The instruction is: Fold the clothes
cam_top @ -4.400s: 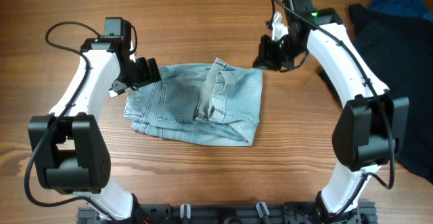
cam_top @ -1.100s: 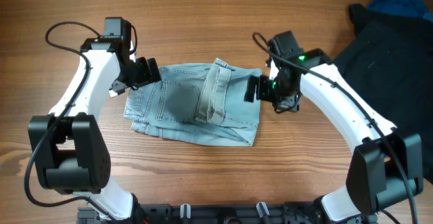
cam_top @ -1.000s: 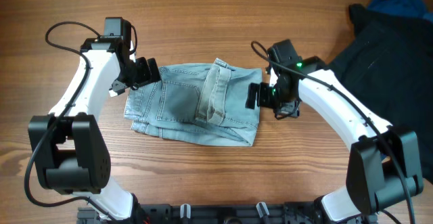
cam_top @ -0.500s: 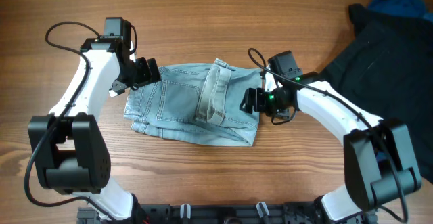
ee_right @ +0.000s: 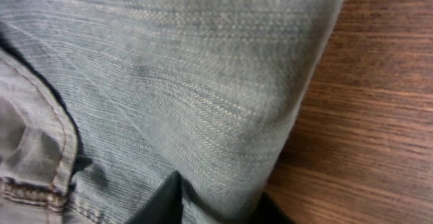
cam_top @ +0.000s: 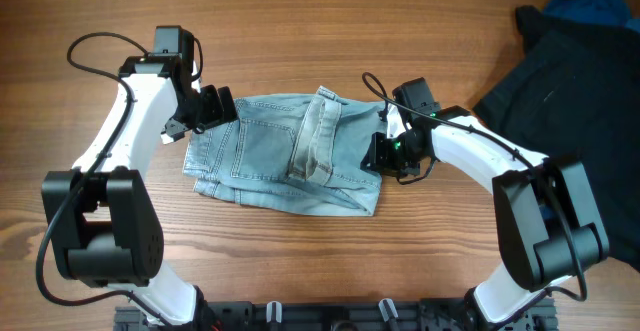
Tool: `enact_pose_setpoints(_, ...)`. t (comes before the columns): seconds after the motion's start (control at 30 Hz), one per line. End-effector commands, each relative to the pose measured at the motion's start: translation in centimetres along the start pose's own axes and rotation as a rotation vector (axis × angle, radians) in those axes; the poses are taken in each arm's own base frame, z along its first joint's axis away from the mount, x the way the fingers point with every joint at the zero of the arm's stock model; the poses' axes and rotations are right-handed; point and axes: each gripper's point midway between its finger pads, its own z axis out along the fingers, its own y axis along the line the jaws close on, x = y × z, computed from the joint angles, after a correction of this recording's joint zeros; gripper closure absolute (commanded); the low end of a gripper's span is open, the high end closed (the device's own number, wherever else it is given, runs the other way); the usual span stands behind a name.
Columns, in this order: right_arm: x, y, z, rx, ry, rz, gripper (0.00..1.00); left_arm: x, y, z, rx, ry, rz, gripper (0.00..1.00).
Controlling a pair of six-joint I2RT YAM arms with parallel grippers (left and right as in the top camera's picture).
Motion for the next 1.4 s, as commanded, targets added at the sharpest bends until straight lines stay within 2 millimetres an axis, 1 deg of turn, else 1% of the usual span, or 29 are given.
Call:
enact_pose_setpoints(0.0,0.6,-1.1,0.9,0.037,0.027,0.029,0.86,-0.8,-0.1,-1.2,0.004,-0.042,0.003,0.00)
enact_pose_setpoints(0.1,0.5,-1.8,0.6,0.060,0.026,0.047,0.92,-0.8,-0.1,-1.2,0.004,-0.042,0.003,0.00)
enact_pose_setpoints(0.17,0.1,-2.6,0.2,0.069,0.019,0.074,0.96,-0.8,-0.1,-1.2,0.004,-0.042,0.003,0.00)
enact_pose_setpoints(0.27,-0.8,-4.3,-1.0,0.078,0.001,0.118,0.96,-0.8,-0.1,-1.2,0.004,-0.042,0.003,0.00)
enact_pose_setpoints(0.33,-1.5,-5.6,-2.0,0.091,-0.008,0.112,0.96,-0.8,-0.1,-1.2,0.004,-0.042,0.003,0.00)
enact_pose_setpoints(0.4,-2.2,-6.4,-2.8,0.100,-0.021,0.088,0.95,-0.8,-0.1,-1.2,0.004,-0.042,0.003,0.00)
enact_pose_setpoints(0.47,-3.0,-6.8,-3.4,0.096,-0.042,0.046,0.96,-0.8,-0.1,-1.2,0.005,-0.042,0.003,0.00)
enact_pose_setpoints(0.6,-4.3,-6.8,-4.1,0.100,-0.074,-0.069,0.96,-0.8,-0.1,-1.2,0.005,-0.043,0.003,0.00)
enact_pose_setpoints(0.77,-5.8,-7.7,-4.5,0.165,-0.131,-0.092,0.96,-0.8,-0.1,-1.2,0.005,-0.043,0.003,0.00)
enact_pose_setpoints(0.87,-6.0,-7.6,-4.6,0.162,-0.139,-0.087,0.95,-0.8,-0.1,-1.2,0.005,-0.043,0.003,0.00)
enact_pose_setpoints(0.9,-6.0,-7.6,-4.6,0.162,-0.138,-0.083,0.90,-0.8,-0.1,-1.2,0.005,-0.043,0.003,0.00)
enact_pose_setpoints(0.93,-5.9,-7.6,-4.6,0.162,-0.135,-0.082,0.66,-0.8,-0.1,-1.2,0.005,-0.043,0.003,0.00)
enact_pose_setpoints(0.97,-5.8,-7.6,-4.6,0.163,-0.131,-0.081,0.47,-0.8,-0.1,-1.2,0.005,-0.043,0.003,0.00)
enact_pose_setpoints(1.0,-5.8,-7.6,-4.7,0.163,-0.130,-0.081,0.35,-0.8,-0.1,-1.2,0.005,-0.043,0.003,0.00)
enact_pose_setpoints(1.03,-5.9,-7.5,-4.8,0.160,-0.129,-0.080,0.30,-0.8,-0.1,-1.2,0.005,-0.043,0.003,0.00)
enact_pose_setpoints(1.13,-6.3,-6.8,-5.3,0.139,-0.136,-0.060,0.24,-0.8,-0.1,-1.2,0.005,-0.043,0.003,0.00)
enact_pose_setpoints(1.3,-7.9,-5.2,-7.3,0.117,-0.177,-0.059,0.20,-0.8,-0.2,-1.2,0.008,-0.042,-0.002,0.00)
enact_pose_setpoints(1.37,-8.5,-4.5,-8.4,0.114,-0.199,-0.069,0.18,-0.7,-0.5,-1.2,0.024,-0.037,-0.002,0.00)
